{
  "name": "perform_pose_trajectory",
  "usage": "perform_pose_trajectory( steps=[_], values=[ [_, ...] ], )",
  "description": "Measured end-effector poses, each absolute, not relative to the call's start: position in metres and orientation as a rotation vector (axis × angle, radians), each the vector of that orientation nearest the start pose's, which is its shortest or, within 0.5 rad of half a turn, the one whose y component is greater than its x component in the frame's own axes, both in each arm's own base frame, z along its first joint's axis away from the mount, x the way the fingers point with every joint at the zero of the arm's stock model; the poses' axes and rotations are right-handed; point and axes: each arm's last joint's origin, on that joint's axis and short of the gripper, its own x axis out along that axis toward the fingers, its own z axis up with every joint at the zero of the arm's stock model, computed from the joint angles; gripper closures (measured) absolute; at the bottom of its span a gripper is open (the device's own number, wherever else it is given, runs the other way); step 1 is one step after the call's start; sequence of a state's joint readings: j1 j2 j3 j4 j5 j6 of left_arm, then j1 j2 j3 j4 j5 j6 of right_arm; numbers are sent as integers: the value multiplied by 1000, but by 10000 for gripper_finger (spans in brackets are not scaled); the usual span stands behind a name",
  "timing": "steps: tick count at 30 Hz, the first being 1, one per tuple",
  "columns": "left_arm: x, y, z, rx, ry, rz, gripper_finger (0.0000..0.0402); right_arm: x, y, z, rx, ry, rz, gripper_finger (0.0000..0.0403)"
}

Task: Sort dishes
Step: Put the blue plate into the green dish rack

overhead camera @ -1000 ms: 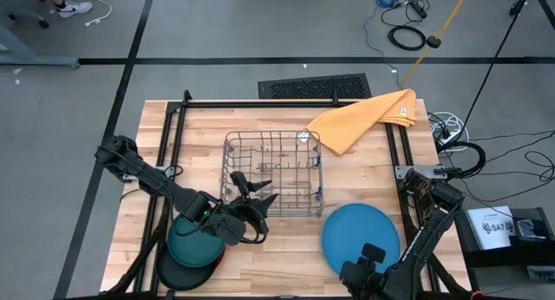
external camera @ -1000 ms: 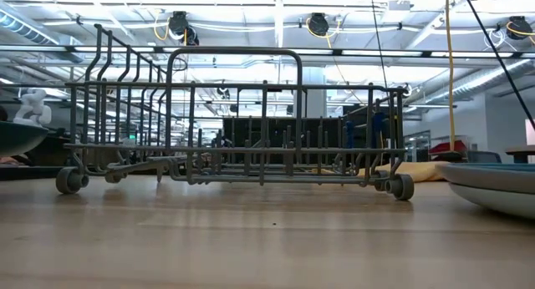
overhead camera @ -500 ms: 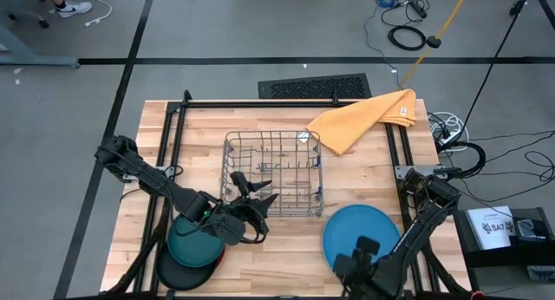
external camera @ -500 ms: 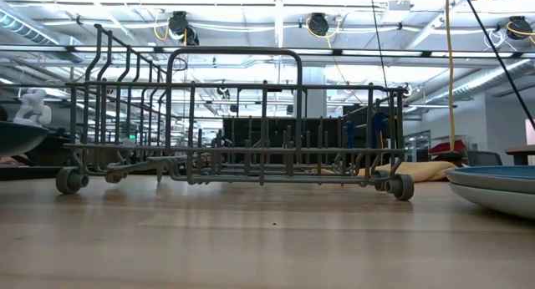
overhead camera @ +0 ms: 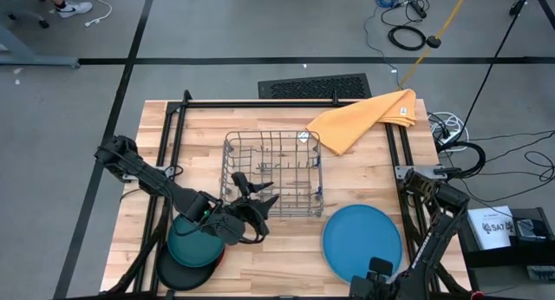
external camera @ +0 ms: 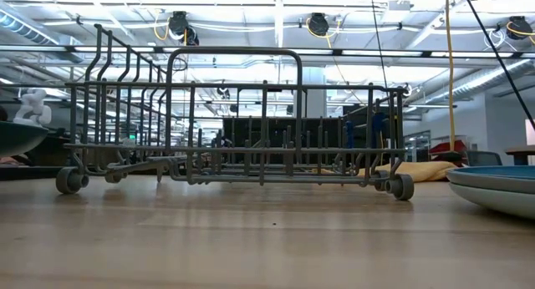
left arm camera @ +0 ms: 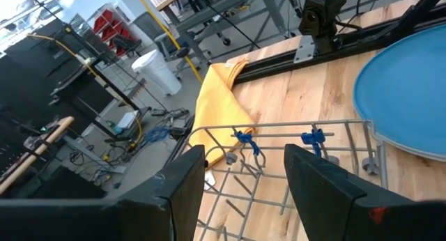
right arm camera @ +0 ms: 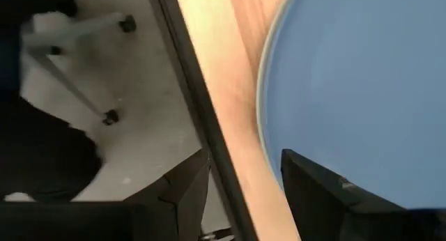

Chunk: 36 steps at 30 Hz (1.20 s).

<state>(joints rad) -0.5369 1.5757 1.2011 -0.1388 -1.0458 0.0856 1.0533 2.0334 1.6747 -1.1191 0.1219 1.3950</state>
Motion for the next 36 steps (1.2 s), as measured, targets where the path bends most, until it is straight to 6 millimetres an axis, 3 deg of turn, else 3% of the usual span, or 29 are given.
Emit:
perform_pose_trajectory(
  steps=[6, 16, 26, 36],
  values=[
    [308, -154, 293, 451, 387, 481, 204, 194, 342, 192, 221, 1431, -248, 232],
    [307, -154, 293, 452, 388, 481, 204, 192, 338, 171, 177, 1440, -229, 238],
    [307, -154, 293, 452, 388, 481, 204, 193, 339, 170, 169, 1434, -195, 338],
    [307, -154, 293, 452, 388, 481, 204, 193, 339, 170, 172, 1438, -188, 385]
  ],
)
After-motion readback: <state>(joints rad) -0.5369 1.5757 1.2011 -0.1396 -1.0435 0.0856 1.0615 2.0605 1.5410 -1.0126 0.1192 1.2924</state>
